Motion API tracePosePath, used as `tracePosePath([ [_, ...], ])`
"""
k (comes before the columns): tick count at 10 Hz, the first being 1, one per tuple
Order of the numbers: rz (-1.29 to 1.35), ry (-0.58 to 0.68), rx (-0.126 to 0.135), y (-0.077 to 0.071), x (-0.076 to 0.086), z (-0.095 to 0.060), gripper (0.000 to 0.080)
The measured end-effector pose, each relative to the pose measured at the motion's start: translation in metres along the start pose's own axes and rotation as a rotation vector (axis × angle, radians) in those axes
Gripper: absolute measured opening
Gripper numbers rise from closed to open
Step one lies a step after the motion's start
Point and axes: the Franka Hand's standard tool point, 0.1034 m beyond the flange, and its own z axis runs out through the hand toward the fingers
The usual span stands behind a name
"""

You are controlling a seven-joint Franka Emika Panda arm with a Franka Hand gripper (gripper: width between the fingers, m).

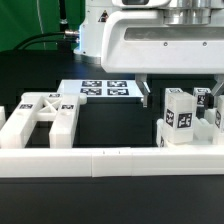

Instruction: Assemble chair

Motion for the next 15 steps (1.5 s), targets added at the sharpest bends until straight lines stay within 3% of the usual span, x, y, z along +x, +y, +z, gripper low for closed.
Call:
tracePosePath([
  [3,-0.127,-0.001,-0.007,0.0011,0.0,0.0001,0.0646],
  [4,-0.125,-0.001,-0.007,0.0011,0.0,0.0001,0.0493],
  [5,-0.125,-0.001,-0.007,0.0011,-0.0001,0.0002,0.0285],
  [9,-0.055,-0.001,-0.007,0.0013,-0.0003,0.0004,0.0286],
  [15,0.707,0.025,0.013,-0.0013,-0.0017,0.0029,0.0287],
])
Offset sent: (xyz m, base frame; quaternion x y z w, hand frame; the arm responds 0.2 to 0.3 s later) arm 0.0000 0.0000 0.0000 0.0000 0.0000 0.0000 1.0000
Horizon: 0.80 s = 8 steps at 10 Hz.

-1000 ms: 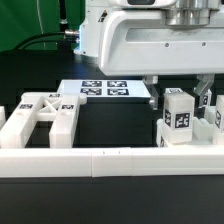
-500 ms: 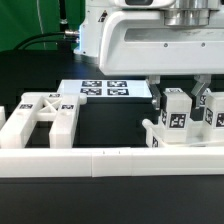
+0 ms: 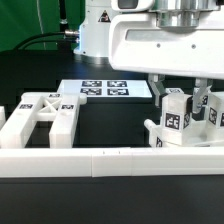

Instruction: Assemble chair

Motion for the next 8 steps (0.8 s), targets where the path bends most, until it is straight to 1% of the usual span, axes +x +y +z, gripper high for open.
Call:
tracePosePath([
  [1,0.103,-0.005,0.005,0.0009,0.001,-0.0002,0.0287],
  [2,0.23,-0.011,0.003,0.0007,0.0003,-0.0004,0.0287],
  [3,0.307,-0.013,0.003,0.0009,0.0002,-0.0004,0.0287],
  [4,0.319,-0.014,0.004,0.0009,0.0002,-0.0003,0.0287],
  [5,0.295,-0.014,0.003,0.001,0.0,-0.0001,0.0391],
  [6,0.263,-0.014,0.003,0.001,0.0001,-0.0001,0.053],
  [7,0.204,-0.023,0.0,-0.0003,0.0011,-0.0031,0.0619],
  [8,0.122,-0.02,0.004,-0.0016,0.003,-0.0043,0.0619],
])
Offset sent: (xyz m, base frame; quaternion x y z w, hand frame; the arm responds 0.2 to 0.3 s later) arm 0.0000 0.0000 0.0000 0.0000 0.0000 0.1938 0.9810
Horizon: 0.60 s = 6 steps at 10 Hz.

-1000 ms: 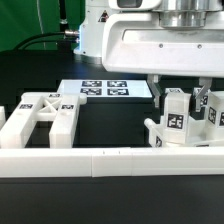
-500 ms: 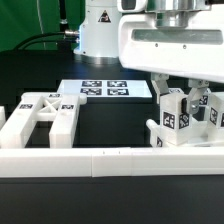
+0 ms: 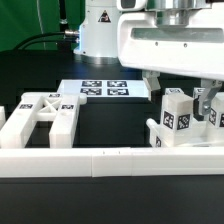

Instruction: Assemble chair

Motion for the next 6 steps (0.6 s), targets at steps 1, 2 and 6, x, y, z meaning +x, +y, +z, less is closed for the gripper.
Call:
tracePosePath([
  [1,-0.082,-0.001,-0.002,0.0007,-0.0003,0.001,0.0643],
  [2,-0.151,-0.001,-0.002,0.0009,-0.0002,0.0012,0.0643],
  [6,-0.506,0.006,-0.013,-0.0009,-0.0019,-0.0001,0.0649],
])
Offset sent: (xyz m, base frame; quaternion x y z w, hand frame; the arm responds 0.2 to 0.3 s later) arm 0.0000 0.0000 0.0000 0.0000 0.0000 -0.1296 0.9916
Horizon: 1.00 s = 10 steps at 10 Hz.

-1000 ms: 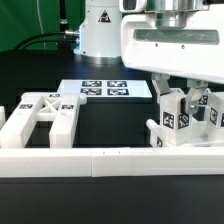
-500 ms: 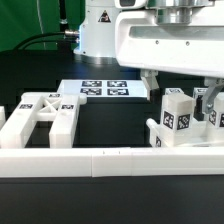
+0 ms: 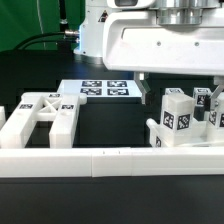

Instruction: Assemble chair

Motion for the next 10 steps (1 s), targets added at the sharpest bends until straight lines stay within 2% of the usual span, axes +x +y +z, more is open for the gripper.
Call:
tracePosePath([
  [5,-0.4,-0.001,-0.006,0.0045,0.0011,0.0013,0.0649],
  [7,-0.556,-0.003,-0.016,0.006,0.001,0.0023,0.0649],
  [8,-0.541,-0.003,-0.016,0.0059,0.0008,0.0026,0.0515],
  [9,-0.54,-0.003,-0.016,0.0062,0.0009,0.0026,0.0515],
  [10,-0.535,-0.003,-0.016,0.0062,0.0009,0.0026,0.0377],
])
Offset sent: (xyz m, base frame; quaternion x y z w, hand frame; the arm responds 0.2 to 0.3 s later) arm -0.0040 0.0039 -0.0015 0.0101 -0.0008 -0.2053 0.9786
